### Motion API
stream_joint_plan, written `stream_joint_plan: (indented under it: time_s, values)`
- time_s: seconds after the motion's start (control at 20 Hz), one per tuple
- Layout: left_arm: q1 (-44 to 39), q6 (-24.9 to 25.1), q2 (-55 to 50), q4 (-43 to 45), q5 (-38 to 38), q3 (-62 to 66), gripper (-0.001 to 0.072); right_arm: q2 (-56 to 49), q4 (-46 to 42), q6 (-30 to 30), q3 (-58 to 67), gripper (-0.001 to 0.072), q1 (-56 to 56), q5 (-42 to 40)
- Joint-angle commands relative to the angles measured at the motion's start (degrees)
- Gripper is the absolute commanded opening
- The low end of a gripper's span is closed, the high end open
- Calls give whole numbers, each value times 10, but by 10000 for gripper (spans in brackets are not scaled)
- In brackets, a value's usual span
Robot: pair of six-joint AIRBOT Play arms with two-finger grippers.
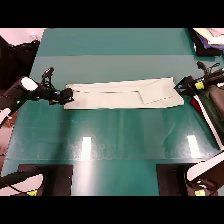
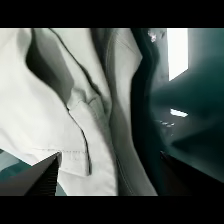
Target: Fold the shirts.
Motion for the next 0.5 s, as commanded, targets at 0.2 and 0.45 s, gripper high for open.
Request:
stream_joint_plan:
  time_s: [0.2,0.45]
  values:
    - [-46,19,0,-14,20,0,29,-43,30,-19,0,545,40,7]
    - [-71,19,0,-32,36,0,28,-42,91,-70,1,49,53,9]
